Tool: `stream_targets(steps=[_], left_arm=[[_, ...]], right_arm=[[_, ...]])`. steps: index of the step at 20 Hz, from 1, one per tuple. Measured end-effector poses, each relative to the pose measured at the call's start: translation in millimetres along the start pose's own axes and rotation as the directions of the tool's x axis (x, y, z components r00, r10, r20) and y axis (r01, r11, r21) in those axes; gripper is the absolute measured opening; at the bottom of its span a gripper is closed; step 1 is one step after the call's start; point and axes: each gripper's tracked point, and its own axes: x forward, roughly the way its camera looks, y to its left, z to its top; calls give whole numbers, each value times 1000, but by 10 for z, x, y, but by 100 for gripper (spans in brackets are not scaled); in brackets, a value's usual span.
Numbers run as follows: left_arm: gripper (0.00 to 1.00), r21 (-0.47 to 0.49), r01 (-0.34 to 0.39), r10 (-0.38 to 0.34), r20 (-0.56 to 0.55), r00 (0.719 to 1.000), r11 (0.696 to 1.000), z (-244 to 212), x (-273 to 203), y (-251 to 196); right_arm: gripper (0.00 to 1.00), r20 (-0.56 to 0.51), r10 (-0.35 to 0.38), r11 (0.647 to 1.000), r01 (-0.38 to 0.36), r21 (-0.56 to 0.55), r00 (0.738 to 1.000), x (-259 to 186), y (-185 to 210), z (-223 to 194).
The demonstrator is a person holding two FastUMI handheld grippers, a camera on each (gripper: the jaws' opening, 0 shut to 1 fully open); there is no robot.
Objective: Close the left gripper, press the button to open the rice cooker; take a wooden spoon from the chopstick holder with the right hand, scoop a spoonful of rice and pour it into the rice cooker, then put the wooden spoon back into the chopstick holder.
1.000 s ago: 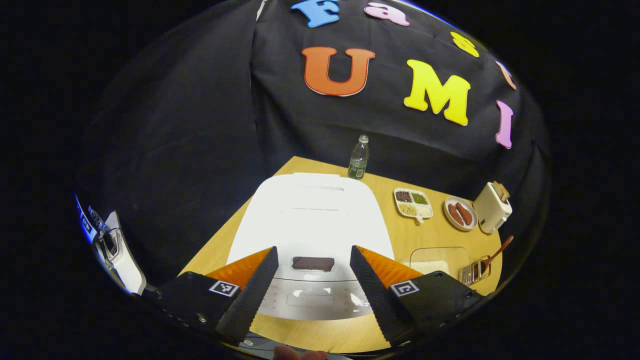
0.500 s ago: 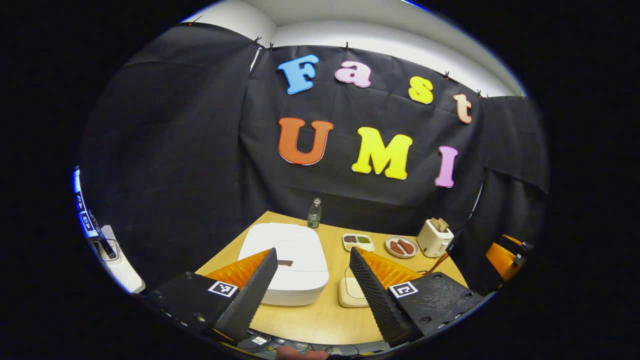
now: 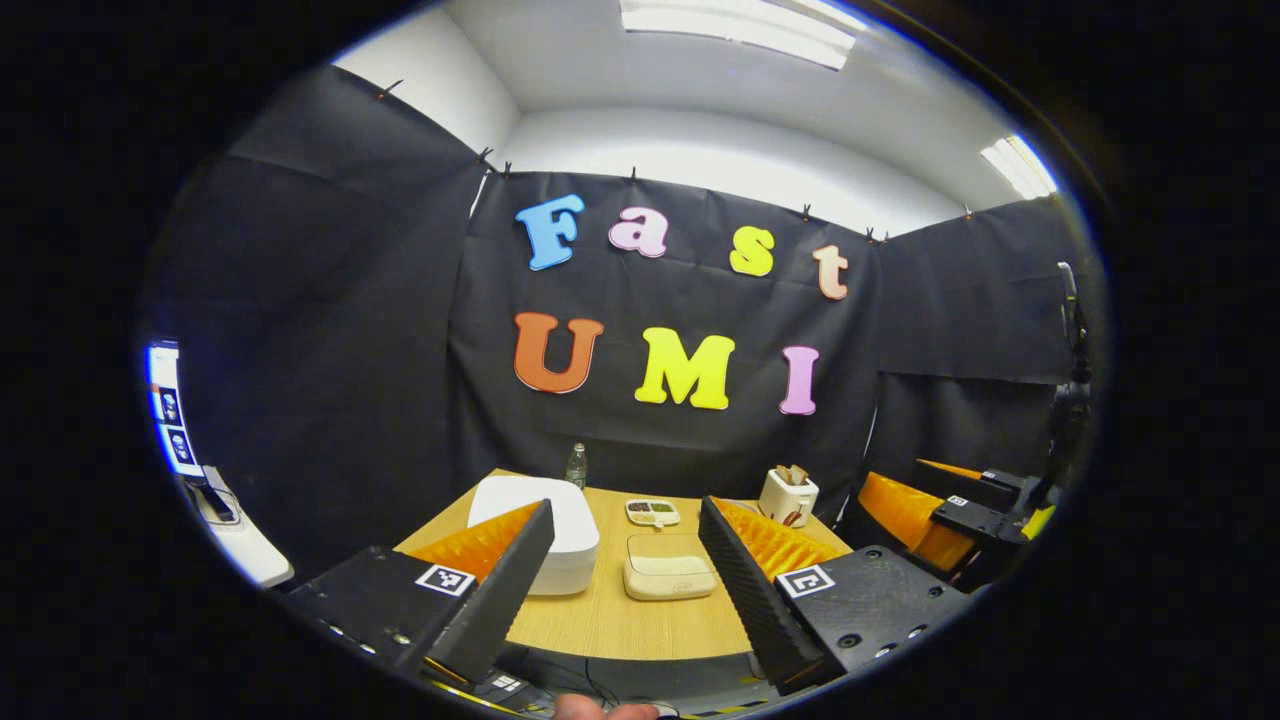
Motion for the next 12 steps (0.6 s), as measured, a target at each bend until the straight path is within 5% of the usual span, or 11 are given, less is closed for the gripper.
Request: stream_targets(steps=[12], left_arm=[[94,9,-9,9,61,998,1000,192,-164,91]], right_arm=[[96,29,-39,999,38,30,999,-279,134,136]])
